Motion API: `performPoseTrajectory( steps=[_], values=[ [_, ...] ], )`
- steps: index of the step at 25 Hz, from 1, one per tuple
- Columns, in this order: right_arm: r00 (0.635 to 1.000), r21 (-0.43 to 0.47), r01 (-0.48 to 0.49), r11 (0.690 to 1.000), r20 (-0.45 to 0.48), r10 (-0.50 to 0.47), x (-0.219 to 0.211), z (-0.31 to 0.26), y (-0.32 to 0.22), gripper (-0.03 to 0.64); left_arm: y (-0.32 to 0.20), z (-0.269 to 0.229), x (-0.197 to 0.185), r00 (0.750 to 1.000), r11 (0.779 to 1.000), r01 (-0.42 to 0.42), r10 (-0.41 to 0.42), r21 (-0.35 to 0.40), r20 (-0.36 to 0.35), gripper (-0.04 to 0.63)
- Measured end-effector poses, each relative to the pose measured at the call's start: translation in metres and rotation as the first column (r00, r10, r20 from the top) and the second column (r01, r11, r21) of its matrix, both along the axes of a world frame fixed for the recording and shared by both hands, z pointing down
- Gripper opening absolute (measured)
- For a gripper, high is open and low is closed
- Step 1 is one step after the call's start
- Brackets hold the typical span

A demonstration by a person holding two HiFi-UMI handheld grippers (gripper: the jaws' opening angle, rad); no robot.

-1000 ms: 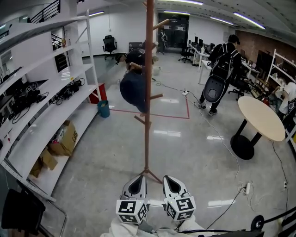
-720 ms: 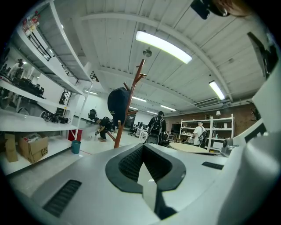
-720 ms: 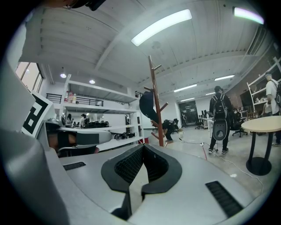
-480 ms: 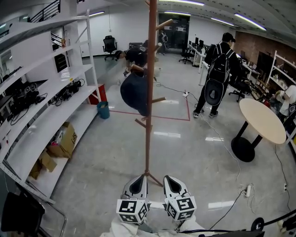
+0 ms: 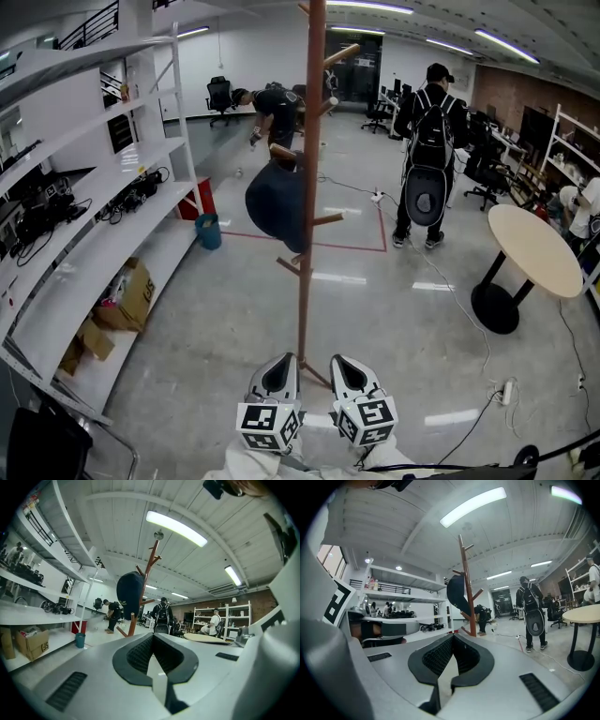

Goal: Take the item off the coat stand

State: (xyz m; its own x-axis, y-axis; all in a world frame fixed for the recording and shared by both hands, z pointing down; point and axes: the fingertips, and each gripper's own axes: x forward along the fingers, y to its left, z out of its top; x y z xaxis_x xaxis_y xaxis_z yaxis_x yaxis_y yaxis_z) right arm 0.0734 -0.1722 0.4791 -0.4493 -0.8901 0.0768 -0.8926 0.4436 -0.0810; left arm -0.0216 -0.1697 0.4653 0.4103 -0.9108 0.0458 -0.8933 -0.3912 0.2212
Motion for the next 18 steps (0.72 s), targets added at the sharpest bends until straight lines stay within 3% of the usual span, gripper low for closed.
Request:
performPoseTrajectory(
  steps=[18],
  values=[
    [1.000, 0.002, -0.005, 1.000, -0.015, 0.005, -0.029, -0.004, -0.079, 0.009, -0.079, 0.000, -0.028, 1.000, 1.000, -0.005, 0.005, 0.000, -0.017, 0.002]
  ],
)
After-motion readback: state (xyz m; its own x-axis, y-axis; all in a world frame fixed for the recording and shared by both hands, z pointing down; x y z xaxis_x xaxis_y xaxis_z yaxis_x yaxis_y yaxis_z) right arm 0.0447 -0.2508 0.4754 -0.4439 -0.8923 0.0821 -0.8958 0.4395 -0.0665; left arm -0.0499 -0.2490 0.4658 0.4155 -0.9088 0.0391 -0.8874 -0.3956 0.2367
